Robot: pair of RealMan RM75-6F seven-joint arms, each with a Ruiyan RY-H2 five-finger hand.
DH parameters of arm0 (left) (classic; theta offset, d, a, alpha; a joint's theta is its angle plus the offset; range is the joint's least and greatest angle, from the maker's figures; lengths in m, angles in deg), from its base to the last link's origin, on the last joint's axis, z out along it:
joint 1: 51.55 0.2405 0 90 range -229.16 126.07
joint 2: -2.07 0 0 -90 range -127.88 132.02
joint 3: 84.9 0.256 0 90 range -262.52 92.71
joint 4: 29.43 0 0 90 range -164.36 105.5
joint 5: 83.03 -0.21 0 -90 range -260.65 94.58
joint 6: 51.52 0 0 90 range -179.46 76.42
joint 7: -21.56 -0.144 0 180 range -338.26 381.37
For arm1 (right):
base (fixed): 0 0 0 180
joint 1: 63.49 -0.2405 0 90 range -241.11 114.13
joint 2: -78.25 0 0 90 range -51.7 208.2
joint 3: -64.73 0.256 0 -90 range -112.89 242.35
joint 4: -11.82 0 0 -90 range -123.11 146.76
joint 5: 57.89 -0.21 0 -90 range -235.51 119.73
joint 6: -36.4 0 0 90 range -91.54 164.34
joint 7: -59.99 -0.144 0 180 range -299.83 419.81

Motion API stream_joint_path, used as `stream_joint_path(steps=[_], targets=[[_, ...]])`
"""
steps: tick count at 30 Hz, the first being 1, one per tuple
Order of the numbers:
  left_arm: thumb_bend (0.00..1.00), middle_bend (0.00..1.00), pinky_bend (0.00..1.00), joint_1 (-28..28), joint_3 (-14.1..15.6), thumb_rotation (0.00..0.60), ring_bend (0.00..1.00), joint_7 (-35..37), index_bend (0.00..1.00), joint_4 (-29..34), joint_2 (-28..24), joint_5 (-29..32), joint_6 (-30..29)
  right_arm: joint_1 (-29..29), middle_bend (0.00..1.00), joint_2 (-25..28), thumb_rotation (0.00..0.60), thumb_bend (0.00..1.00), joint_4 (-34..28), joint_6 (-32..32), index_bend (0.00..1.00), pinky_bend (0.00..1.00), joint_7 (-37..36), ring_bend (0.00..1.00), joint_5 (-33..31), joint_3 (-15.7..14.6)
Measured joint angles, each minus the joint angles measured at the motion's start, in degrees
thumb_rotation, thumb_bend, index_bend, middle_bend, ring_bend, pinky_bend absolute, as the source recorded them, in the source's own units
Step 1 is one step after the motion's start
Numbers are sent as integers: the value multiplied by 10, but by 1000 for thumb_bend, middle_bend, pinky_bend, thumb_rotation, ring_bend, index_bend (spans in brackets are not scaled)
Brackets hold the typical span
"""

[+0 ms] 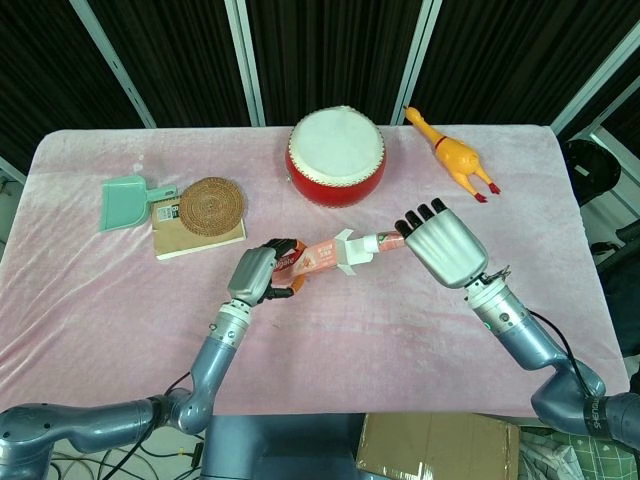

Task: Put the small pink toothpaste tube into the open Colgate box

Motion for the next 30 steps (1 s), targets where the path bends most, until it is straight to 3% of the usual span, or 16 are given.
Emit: stream_joint_path(steps=[30], targets=[[462, 331, 399, -7, 3, 600, 255, -55, 408, 41, -7, 40, 5, -26, 595, 9, 600, 410, 7, 13, 673, 560, 32, 526, 47, -15]])
